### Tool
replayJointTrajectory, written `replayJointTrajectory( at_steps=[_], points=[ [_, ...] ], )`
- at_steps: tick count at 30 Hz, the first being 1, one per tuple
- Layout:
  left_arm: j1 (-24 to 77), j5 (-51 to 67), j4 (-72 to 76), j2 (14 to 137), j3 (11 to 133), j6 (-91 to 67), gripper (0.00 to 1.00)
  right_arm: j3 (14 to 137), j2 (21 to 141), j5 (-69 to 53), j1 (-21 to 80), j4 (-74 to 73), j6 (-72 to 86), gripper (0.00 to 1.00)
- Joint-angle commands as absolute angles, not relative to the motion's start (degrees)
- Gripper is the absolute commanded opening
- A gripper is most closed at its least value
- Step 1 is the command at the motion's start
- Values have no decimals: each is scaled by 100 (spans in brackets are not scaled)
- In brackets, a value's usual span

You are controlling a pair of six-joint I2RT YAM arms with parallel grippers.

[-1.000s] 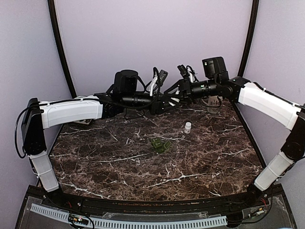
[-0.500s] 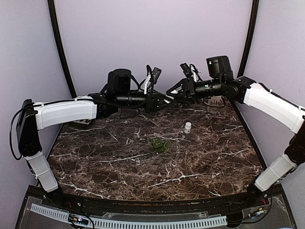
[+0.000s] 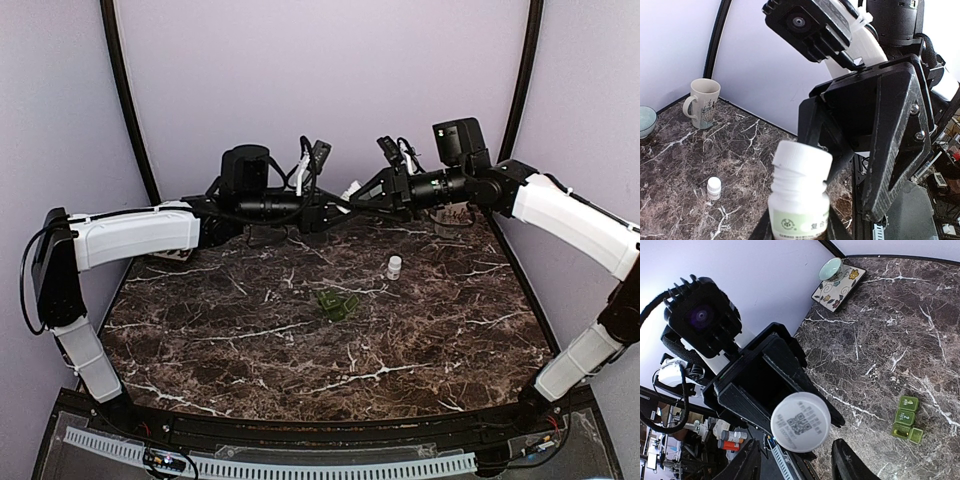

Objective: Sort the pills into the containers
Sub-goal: Screw the lid of the pill bottle onto the pill bottle.

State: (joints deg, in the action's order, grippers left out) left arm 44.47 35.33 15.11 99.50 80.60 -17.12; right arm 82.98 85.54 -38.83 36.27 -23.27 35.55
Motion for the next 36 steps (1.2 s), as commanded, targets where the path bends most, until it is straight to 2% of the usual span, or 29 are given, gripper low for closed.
replayJointTrajectory(
  at_steps=[1,18,30,36],
  points=[
    [4438,3598,1678,9631,7964,-1740,0,8268,8426,-3938,3654,-2159,3489,48],
    [4341,3917,1656,9486,7878,-1846,0,8460,8126,-3492,3634,-3102,2575,48],
    [4075,5156,1893,9465,7827,-2541,0,8182,7702,-3481,3569,-2597,2108,50],
    [4052,5675,1832,9557,7928,-2776,0,8172,7724,-3495,3570,-2460,1920,54]
  ],
)
